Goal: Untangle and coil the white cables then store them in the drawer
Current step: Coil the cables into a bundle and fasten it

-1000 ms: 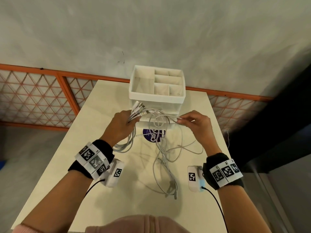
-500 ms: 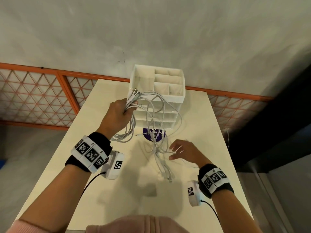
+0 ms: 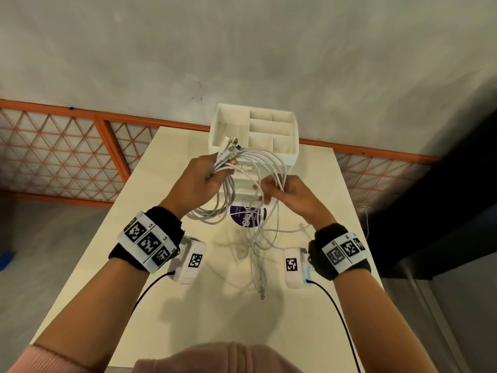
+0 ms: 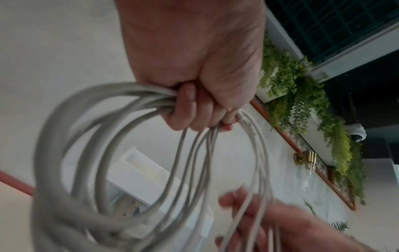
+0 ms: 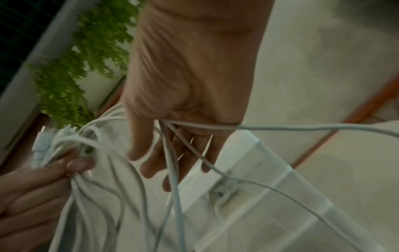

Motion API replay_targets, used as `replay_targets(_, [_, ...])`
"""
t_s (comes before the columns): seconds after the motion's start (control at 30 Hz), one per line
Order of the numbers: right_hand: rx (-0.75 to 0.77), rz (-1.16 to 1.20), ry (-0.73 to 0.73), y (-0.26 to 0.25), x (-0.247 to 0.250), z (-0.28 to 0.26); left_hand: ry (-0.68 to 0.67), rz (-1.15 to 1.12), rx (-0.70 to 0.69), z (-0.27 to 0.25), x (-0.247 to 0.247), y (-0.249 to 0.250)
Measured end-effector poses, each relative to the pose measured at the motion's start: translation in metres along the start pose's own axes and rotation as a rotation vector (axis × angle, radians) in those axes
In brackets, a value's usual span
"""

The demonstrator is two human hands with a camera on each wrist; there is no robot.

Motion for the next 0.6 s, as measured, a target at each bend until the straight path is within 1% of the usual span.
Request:
replay_targets(0.03, [-0.020,0.046,0.014,0.008,-0.001,-0.004,0.018,0.014,0.020,0.002,0.003,-0.003])
replay_targets(0.1, [-0.072,0.149,0.009,0.018,-0.005,-0.013,0.011,0.053,0.051,0.003,0.002,-0.010])
replay_targets(0.17, [-0.109,0.192,0.003,0.023,-0.008,-0.020,0.018,0.087,0.064,0.003,0.000,-0.017])
replay_targets(0.23, [-0.062,0.144,0.031,0.019,-0.007,-0.020,0.035,0.107,0.085,0.004,-0.002,-0.023])
replay_targets(0.3, [-0.029,0.079,-0.030,0.015,-0.011,-0.021,0.056,0.103,0.097,0.004,-0.003,-0.024])
replay_targets(0.37, [-0.051,0.047,-0.139,0.011,-0.022,-0.023,0.078,0.072,0.103,0.006,-0.001,-0.022])
replay_targets(0.4, [-0.076,0.034,-0.164,0.013,-0.027,-0.023,0.086,0.056,0.101,0.007,0.000,-0.021])
replay_targets(0.43, [-0.109,0.009,-0.131,0.018,-0.027,-0.020,0.088,0.047,0.096,0.008,0.000,-0.020])
replay_targets(0.53, [-0.174,-0.093,0.142,0.039,-0.009,-0.013,0.056,0.026,0.079,0.011,-0.003,-0.018])
replay_targets(0.57, [-0.186,-0.099,0.159,0.042,-0.009,-0.012,0.046,0.009,0.071,0.010,-0.004,-0.016])
replay_targets(0.6, [-0.189,-0.082,0.117,0.042,-0.014,-0.011,0.039,-0.009,0.065,0.010,-0.004,-0.014])
Point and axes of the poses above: each hand's wrist, its own z-axis towards the middle knuckle, its own x-axis out of the back of the hand, y = z × x, the point moved 9 cm from there along z, towards the middle knuckle, and after that the axes turned 11 degrees about x, right-handed, at the moved point
